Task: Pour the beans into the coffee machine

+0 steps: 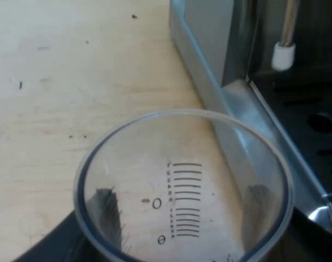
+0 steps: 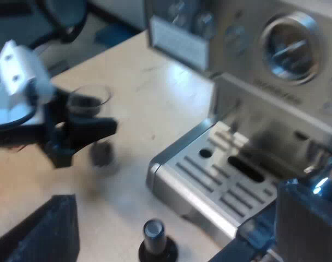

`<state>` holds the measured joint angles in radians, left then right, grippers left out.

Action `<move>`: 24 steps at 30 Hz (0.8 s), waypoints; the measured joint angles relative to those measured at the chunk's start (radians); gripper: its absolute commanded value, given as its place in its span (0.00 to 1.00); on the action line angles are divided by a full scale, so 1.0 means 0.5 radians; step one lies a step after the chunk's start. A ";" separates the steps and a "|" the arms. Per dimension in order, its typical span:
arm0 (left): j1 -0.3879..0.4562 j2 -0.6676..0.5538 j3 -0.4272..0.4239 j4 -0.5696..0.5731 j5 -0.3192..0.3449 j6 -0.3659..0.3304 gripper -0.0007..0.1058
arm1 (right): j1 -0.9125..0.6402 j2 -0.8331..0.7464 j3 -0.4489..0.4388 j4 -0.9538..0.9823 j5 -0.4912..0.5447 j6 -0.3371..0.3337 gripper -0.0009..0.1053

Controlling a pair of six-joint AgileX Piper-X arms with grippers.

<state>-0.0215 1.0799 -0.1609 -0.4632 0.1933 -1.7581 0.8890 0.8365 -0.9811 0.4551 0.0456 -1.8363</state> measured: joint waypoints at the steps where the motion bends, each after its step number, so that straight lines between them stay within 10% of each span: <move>1: 0.000 -0.112 -0.010 0.095 0.000 0.000 0.06 | 0.000 -0.031 0.000 0.001 0.020 0.000 0.74; 13: 0.000 -0.928 -0.319 1.242 -0.014 0.089 0.06 | 0.000 -0.309 0.000 0.006 0.301 0.003 0.74; 24: 0.000 -1.153 -0.684 1.991 -0.014 0.134 0.06 | 0.000 -0.536 0.000 0.009 0.597 0.008 0.69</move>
<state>-0.0215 0.5036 -0.5031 0.5324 0.1863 -1.6910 0.8890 0.5685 -0.9811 0.4596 0.3440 -1.8322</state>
